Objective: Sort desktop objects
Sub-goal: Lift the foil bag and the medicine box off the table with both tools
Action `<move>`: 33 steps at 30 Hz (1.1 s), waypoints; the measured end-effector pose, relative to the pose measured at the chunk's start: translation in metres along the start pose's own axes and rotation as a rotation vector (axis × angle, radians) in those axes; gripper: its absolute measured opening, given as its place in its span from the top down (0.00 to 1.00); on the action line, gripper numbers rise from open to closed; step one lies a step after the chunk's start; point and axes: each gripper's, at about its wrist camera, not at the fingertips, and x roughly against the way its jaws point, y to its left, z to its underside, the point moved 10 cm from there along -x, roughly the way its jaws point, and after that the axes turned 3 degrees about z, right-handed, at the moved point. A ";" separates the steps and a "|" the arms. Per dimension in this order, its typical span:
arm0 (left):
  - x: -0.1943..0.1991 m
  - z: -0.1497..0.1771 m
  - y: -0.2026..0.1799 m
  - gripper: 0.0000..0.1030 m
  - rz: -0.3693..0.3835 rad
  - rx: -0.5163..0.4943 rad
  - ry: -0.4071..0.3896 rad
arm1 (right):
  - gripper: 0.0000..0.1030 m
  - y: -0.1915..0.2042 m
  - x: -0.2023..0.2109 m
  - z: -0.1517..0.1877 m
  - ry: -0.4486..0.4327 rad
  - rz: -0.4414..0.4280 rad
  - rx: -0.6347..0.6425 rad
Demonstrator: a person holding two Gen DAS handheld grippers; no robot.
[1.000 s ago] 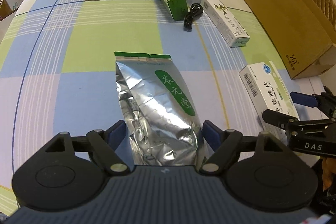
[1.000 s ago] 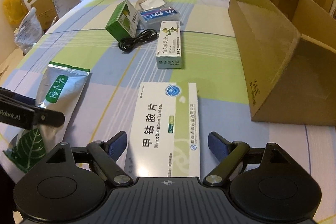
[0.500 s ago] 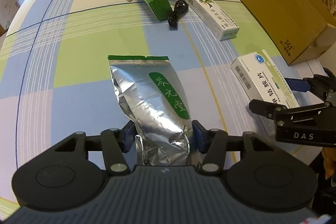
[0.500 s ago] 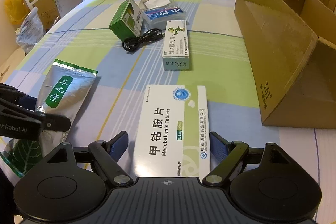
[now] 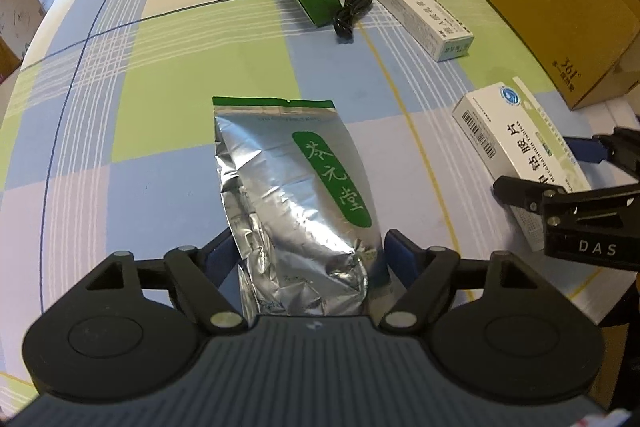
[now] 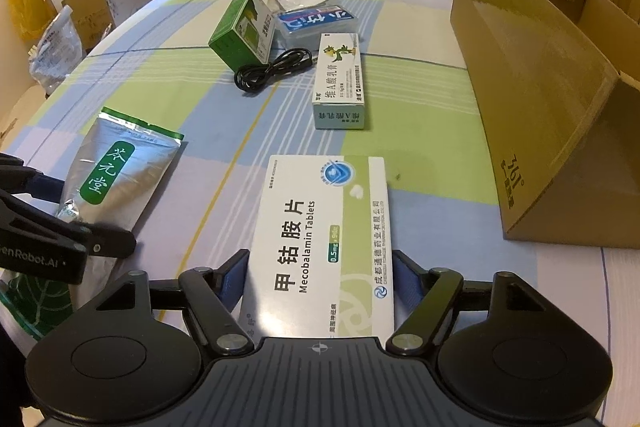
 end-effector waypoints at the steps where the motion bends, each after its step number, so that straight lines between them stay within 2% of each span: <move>1: 0.000 0.000 -0.001 0.34 -0.003 -0.003 0.000 | 0.31 0.000 -0.001 0.000 0.000 0.004 0.006; 2: 0.001 -0.001 -0.001 0.38 -0.003 -0.002 -0.004 | 0.31 0.001 -0.001 0.000 0.000 0.007 0.014; 3: 0.003 -0.002 -0.002 0.48 0.004 -0.003 -0.008 | 0.31 0.001 -0.002 0.000 0.001 0.011 0.023; 7: 0.010 -0.001 -0.006 0.55 0.004 -0.009 -0.009 | 0.34 0.000 0.003 0.000 0.001 0.008 0.005; 21: 0.036 0.004 -0.034 0.56 0.029 -0.042 -0.035 | 0.34 -0.006 0.049 -0.003 -0.062 0.002 -0.050; 33: 0.053 -0.006 -0.046 0.57 0.044 -0.062 -0.066 | 0.34 -0.013 0.068 -0.011 -0.095 0.009 -0.060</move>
